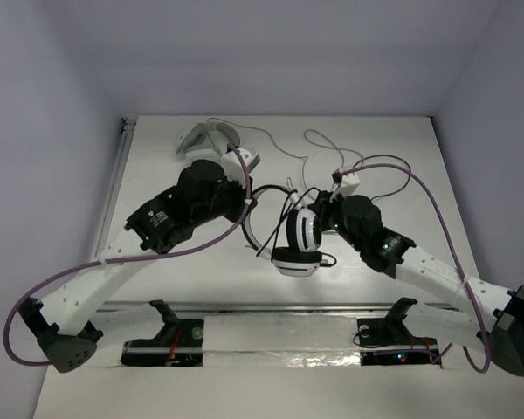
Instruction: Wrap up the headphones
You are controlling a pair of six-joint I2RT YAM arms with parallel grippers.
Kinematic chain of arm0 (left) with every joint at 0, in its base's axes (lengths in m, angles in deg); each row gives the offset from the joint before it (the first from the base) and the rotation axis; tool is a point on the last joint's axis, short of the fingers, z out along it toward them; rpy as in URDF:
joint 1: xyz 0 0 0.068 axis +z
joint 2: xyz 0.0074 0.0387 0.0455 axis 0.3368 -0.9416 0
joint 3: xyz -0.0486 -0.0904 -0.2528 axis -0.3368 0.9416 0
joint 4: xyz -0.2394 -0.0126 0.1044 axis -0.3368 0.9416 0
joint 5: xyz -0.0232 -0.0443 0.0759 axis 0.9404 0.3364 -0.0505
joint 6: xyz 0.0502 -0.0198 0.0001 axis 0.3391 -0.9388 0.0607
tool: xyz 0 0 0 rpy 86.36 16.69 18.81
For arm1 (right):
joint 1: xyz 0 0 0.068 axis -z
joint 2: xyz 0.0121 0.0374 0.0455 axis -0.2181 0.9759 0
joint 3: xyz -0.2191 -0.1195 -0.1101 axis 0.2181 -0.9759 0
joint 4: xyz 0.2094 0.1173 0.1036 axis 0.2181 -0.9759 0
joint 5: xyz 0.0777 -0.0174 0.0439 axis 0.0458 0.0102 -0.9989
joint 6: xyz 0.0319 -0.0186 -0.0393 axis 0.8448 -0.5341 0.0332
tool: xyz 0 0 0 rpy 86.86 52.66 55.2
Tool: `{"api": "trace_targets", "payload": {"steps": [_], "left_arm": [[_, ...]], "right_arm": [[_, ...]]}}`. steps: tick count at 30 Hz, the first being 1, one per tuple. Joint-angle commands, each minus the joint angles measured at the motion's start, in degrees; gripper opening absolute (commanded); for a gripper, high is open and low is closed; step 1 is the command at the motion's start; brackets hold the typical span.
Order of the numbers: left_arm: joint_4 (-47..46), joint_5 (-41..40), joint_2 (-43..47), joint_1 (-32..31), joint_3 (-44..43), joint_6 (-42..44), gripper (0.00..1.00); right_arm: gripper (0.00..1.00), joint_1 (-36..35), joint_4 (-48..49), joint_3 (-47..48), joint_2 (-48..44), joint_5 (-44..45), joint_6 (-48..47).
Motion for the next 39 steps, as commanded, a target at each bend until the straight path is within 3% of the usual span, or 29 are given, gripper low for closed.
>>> {"api": "trace_targets", "payload": {"steps": [1, 5, 14, 23, 29, 36, 39], "left_arm": [[-5.2, 5.2, 2.5, 1.6, -5.3, -2.2, 0.0], [-5.4, 8.8, 2.0, 3.4, -9.7, -2.5, 0.0], [-5.2, 14.8, -1.4, 6.5, -19.1, -5.2, 0.0], [-5.7, 16.1, -5.3, 10.9, -28.0, -10.0, 0.0], [-6.6, 16.4, -7.8, 12.1, -31.8, -12.9, 0.0], [-10.3, 9.0, -7.8, 13.9, -30.8, -15.8, 0.0], [-14.6, 3.7, -7.4, 13.9, -27.5, -17.4, 0.0]], "right_arm": [[0.35, 3.3, 15.6, -3.7, -1.7, -12.3, 3.2], [0.47, 6.5, 24.1, -8.0, 0.6, -18.8, 4.8], [0.57, 7.0, 30.5, -7.3, 12.6, -20.5, 5.4], [0.58, 8.2, 36.3, -6.5, 23.8, -23.8, 7.5], [0.63, 8.2, 39.9, -9.1, 25.3, -26.0, 11.9], [0.62, 7.4, 36.8, -11.7, 24.2, -25.1, 15.0], [0.6, 0.1, 33.2, -11.2, 23.5, -20.5, 15.7]]}}
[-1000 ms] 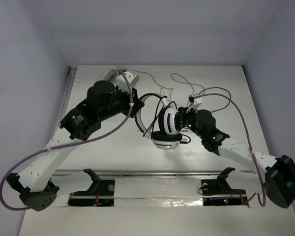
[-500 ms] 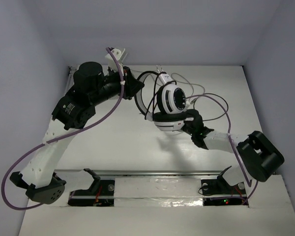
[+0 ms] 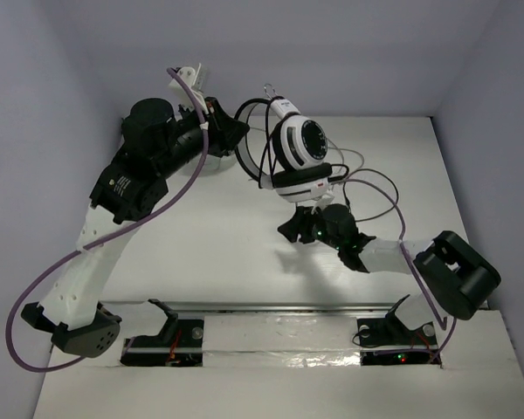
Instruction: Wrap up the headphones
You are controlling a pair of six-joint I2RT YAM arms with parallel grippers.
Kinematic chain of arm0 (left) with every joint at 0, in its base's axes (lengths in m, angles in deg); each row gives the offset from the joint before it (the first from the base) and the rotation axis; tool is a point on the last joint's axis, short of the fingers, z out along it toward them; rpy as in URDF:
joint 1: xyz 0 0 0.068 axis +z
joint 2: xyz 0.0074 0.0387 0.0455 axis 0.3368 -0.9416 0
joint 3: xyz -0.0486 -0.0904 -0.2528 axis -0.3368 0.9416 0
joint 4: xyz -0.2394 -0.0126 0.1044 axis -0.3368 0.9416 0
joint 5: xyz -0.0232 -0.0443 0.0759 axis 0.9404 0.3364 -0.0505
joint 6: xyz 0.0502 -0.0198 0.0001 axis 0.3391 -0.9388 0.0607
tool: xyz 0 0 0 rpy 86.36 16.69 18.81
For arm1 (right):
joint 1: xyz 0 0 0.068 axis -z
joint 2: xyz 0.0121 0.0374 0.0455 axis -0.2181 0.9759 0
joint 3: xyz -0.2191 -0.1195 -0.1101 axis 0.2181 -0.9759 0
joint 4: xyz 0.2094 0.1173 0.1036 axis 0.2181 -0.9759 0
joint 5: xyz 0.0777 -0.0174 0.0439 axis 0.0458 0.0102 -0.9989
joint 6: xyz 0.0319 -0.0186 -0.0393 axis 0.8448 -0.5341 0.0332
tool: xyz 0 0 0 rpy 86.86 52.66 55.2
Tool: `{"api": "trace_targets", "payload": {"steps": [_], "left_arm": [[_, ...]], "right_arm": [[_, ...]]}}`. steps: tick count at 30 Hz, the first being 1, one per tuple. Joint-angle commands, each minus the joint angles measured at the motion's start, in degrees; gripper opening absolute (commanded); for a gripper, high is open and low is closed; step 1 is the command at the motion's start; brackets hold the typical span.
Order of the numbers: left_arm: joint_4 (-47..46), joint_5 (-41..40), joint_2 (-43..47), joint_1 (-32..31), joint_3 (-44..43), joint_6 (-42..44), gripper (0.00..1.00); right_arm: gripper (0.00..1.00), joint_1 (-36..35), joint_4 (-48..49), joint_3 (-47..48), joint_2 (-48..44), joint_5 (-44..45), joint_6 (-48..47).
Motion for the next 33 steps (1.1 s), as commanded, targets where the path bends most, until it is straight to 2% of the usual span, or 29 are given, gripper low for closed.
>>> {"api": "trace_targets", "payload": {"steps": [1, 2, 4, 5, 7, 8, 12, 17, 20, 23, 24, 28, 33], "left_arm": [[-13.1, -6.2, 1.5, 0.6, 2.0, -6.4, 0.0], [-14.4, -6.7, 1.5, 0.6, 3.1, -7.9, 0.0], [-17.2, -9.8, 1.7, 0.6, 6.1, -9.0, 0.0], [-18.1, -9.8, 1.7, 1.4, 7.1, -9.7, 0.0], [-20.6, -13.0, 1.7, 2.1, 10.1, -11.9, 0.0], [-21.5, -14.4, 1.9, 2.1, 11.4, -12.3, 0.0], [-25.7, -23.9, 2.3, 2.1, 20.4, -14.1, 0.0], [-30.3, -24.7, 2.3, 5.0, 26.0, -18.9, 0.0], [-29.6, -28.2, 0.2, 5.0, 24.9, -17.2, 0.0], [-28.2, -36.6, -1.9, 5.0, 25.2, -14.6, 0.0], [-28.2, -38.2, -2.1, 5.0, 25.8, -14.2, 0.0], [-29.7, -44.1, -4.2, 5.0, 29.7, -12.5, 0.0], [-29.2, -46.3, -4.8, 4.4, 35.6, -12.7, 0.0]], "right_arm": [[0.59, -7.9, -1.5, 0.1, -2.3, 4.4, 2.4], [0.58, -11.5, -1.9, -0.2, -3.5, 6.5, 3.1], [0.54, -13.6, -0.8, -2.4, -5.2, 6.7, 5.1], [0.45, -14.4, -0.8, -3.1, -6.9, 6.9, 5.9], [0.34, -16.6, -1.4, -4.6, -8.3, 6.9, 6.7], [0.21, -17.4, -2.4, -4.6, -8.9, 9.2, 6.8], [0.06, -20.6, -10.1, -2.8, -11.3, 11.0, 6.5], [0.02, -27.5, -17.2, 1.1, -12.5, 11.3, 6.0], [0.0, -32.2, -23.1, 4.8, -12.1, 13.5, 5.3], [0.0, -37.1, -31.6, 8.9, -13.0, 16.3, 4.9], [0.0, -38.1, -31.6, 9.9, -13.3, 16.7, 4.8], [0.0, -41.9, -44.5, 17.1, -13.3, 17.8, 2.3], [0.0, -43.7, -58.2, 27.8, -15.8, 26.7, -1.2]]}}
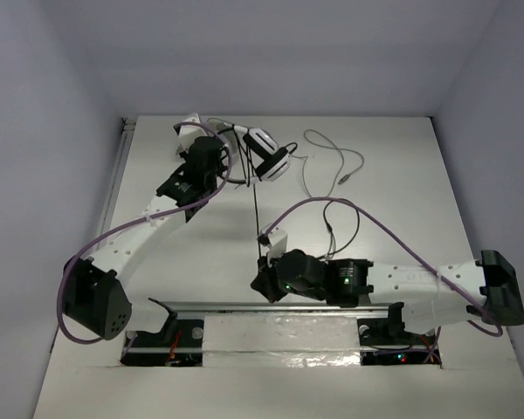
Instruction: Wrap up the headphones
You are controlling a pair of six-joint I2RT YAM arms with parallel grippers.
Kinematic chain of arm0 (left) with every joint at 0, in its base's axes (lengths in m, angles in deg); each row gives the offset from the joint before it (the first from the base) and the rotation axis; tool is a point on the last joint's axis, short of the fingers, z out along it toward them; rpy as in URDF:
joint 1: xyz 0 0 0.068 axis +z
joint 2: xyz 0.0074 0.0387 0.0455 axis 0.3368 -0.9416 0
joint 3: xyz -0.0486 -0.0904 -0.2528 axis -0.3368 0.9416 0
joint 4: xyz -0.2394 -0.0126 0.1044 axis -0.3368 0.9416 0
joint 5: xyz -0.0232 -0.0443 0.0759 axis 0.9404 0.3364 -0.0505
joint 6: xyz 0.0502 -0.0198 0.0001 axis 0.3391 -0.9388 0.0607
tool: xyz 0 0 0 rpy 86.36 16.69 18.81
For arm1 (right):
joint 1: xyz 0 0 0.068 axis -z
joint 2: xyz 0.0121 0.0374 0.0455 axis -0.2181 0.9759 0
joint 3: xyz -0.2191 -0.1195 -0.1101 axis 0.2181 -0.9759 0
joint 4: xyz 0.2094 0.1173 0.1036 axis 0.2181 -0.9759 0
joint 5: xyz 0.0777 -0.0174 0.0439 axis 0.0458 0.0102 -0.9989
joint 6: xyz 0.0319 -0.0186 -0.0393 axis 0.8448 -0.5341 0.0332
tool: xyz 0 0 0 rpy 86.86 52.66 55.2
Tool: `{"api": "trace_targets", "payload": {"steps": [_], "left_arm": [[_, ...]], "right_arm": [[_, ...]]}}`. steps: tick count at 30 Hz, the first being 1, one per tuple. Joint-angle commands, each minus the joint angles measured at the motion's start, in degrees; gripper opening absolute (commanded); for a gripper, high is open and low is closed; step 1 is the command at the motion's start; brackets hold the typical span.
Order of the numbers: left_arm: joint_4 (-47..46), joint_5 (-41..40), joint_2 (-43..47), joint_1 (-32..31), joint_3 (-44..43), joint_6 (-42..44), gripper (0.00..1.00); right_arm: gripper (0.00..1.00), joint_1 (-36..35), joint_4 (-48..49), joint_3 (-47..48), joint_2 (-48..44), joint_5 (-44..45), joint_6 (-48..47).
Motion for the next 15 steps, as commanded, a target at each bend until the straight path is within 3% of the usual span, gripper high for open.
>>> {"api": "trace_targets", "payload": {"steps": [1, 8, 15], "left_arm": [[-8.5, -6.3, 2.3, -0.8, 3.3, -2.0, 0.0], [-6.2, -10.2, 4.5, -10.1, 10.2, -1.4, 0.0], [7.2, -11.9, 9.5, -19.8, 13.8, -0.1, 0.0]], "right_arm": [[0.0, -1.4, -14.8, 6.3, -4.1, 7.5, -3.6], [0.0, -1.4, -23.5, 15.9, -4.9, 21.2, -10.2], [0.0, 0.7, -29.1, 20.1, -3.2, 33.6, -15.1]]}}
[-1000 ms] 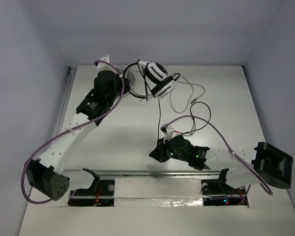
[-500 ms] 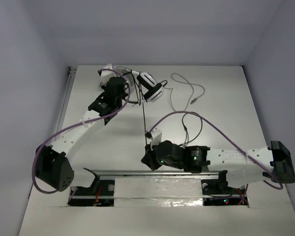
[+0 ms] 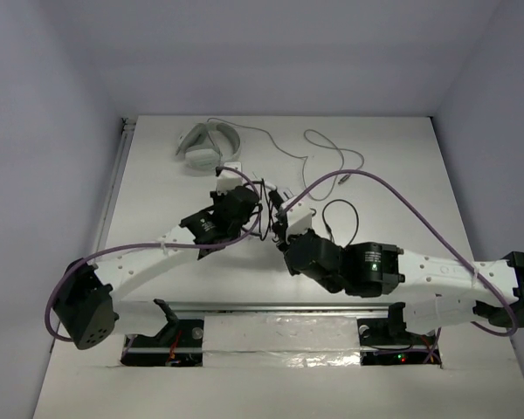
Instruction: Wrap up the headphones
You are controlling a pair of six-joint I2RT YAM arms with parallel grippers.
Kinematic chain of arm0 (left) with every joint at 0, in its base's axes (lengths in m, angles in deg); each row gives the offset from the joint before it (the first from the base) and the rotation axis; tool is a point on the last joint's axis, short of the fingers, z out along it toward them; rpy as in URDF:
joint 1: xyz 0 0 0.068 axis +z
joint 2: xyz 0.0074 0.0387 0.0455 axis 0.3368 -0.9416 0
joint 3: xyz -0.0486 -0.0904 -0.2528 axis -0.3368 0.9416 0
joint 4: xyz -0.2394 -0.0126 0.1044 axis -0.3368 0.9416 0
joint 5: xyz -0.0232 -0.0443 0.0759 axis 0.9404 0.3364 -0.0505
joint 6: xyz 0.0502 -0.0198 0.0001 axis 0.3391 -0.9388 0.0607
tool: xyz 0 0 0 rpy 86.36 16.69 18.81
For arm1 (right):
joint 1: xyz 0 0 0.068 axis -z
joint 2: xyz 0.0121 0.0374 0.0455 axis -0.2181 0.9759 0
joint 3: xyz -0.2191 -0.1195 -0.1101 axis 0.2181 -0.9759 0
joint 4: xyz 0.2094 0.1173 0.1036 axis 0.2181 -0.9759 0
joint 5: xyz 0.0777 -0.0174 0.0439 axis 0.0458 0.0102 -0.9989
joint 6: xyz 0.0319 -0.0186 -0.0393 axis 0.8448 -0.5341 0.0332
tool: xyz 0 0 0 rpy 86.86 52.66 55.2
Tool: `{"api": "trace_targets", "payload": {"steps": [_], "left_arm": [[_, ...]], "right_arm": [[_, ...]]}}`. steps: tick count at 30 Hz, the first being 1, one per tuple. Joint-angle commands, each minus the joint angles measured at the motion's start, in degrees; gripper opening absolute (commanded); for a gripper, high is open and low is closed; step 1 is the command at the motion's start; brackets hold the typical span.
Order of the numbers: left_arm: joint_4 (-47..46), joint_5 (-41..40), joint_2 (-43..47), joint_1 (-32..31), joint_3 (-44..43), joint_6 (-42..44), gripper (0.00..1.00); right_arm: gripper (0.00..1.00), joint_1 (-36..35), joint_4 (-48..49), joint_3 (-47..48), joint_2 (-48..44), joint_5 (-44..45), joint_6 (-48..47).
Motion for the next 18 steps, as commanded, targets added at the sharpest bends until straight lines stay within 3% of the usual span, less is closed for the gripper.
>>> {"api": "trace_targets", "payload": {"steps": [1, 5, 11, 18], "left_arm": [[4.3, -2.2, 5.5, -1.9, -0.5, -1.2, 0.0], [11.0, 0.8, 5.1, -5.3, -1.3, -0.9, 0.0], [11.9, 7.2, 2.1, -7.3, -1.5, 2.2, 0.0], [8.7, 16.0, 1.7, -9.3, -1.6, 6.6, 0.0]], "right_arm": [[0.0, 0.8, -4.3, 3.3, 0.5, 9.2, -4.4], [0.0, 3.2, -2.2, 3.6, -0.6, 9.3, -9.4], [0.0, 4.5, 1.7, 5.7, -1.8, 3.1, -13.5], [0.0, 9.4, 3.2, 4.0, -1.2, 7.7, -15.6]]}}
